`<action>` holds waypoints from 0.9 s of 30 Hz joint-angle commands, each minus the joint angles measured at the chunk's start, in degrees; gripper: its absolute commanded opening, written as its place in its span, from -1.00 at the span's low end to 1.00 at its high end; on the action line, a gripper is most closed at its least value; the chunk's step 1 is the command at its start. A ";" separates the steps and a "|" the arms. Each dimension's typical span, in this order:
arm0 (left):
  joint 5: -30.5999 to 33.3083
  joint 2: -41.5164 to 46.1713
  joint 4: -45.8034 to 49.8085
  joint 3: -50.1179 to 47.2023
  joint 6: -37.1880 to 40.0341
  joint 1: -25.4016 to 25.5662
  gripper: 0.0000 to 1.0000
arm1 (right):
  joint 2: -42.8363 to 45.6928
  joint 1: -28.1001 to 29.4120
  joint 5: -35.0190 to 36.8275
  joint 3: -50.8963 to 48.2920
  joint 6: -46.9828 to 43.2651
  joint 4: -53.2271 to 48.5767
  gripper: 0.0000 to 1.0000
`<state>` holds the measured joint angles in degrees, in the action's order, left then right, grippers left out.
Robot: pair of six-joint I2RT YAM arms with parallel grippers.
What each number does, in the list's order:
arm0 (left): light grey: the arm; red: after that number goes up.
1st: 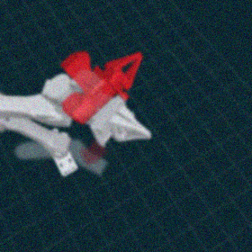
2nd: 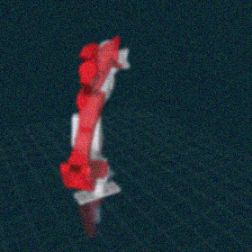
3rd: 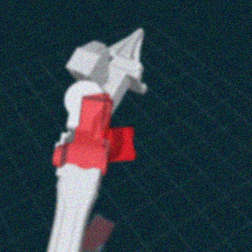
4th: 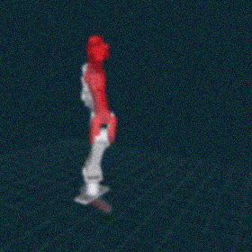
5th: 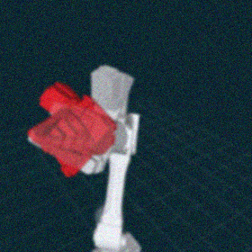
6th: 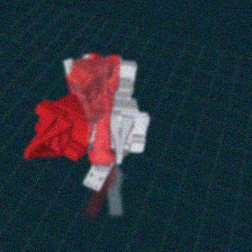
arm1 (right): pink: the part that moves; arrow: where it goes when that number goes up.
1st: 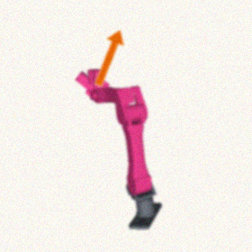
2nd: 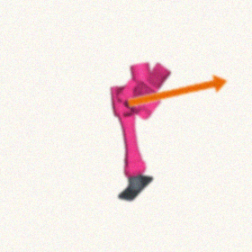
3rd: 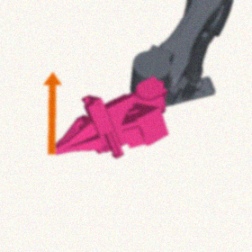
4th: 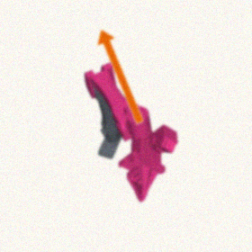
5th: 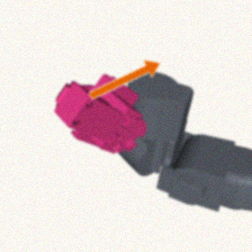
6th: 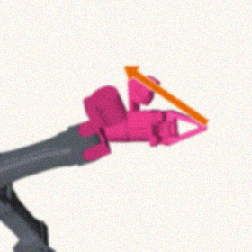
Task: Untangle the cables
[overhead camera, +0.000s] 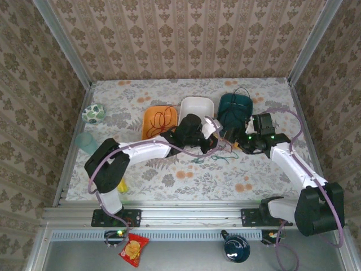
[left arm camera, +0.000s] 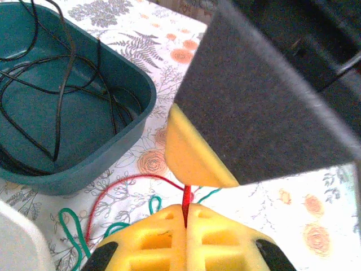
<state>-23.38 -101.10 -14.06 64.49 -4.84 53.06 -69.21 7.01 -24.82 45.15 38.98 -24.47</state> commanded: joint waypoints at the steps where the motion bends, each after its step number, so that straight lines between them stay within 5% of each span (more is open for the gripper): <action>1: -6.09 4.12 -9.32 -1.15 -7.70 -2.94 -1.00 | -1.80 0.65 -1.99 -2.16 -4.54 -2.08 0.34; 17: -21.58 7.95 -10.19 -0.42 -12.93 -5.69 -1.00 | -9.85 6.61 2.74 -0.37 -7.36 0.93 0.37; 27: -23.00 18.17 -11.54 -0.27 -13.79 -7.01 -1.00 | -18.88 6.99 10.00 -1.55 -7.96 -0.89 0.37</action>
<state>-43.90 -86.96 -22.65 63.33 -17.08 47.07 -86.91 13.69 -18.72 44.03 31.62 -23.88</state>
